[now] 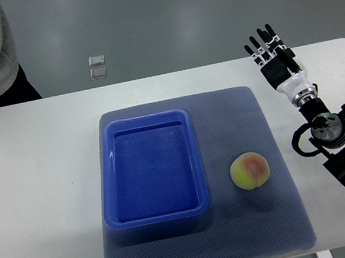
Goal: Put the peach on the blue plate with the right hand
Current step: 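Swing the right hand out and over toward the peach, then lower the right hand onto the peach and close fingers around it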
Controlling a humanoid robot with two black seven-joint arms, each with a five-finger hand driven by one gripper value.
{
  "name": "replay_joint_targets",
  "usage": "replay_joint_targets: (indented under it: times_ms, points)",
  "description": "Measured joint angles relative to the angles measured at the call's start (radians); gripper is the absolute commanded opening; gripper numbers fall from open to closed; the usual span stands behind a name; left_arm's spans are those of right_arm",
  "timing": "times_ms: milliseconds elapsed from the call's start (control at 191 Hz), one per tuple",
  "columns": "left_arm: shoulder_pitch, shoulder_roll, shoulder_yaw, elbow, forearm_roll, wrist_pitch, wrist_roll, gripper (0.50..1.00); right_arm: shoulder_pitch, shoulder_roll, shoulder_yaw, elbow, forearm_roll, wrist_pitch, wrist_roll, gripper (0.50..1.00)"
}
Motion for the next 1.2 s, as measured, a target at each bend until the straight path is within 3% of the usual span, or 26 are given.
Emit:
replay_joint_targets:
  times_ms: [483, 609, 756, 1002, 1201]
  points:
    - [0.0, 0.0, 0.002, 0.001, 0.0, 0.002, 0.0, 1.0, 0.013, -0.021, -0.062, 0.019, -0.033, 0.005, -0.004, 0.932]
    - [0.0, 0.0, 0.002, 0.0, 0.001, 0.002, 0.0, 1.0, 0.058, -0.109, -0.183, 0.064, -0.149, 0.03, -0.006, 0.932]
    - [0.0, 0.0, 0.002, 0.0, 0.001, 0.0, 0.0, 1.0, 0.172, -0.283, -0.373, 0.154, -0.437, 0.09, -0.032, 0.932]
    - [0.0, 0.0, 0.002, -0.004, 0.003, 0.0, 0.0, 1.0, 0.464, -0.563, -0.736, 0.388, -0.889, 0.174, -0.188, 0.932]
    - [0.0, 0.0, 0.002, -0.009, 0.003, 0.0, -0.001, 1.0, 0.727, -0.672, -1.029, 0.565, -0.931, 0.175, -0.275, 0.932]
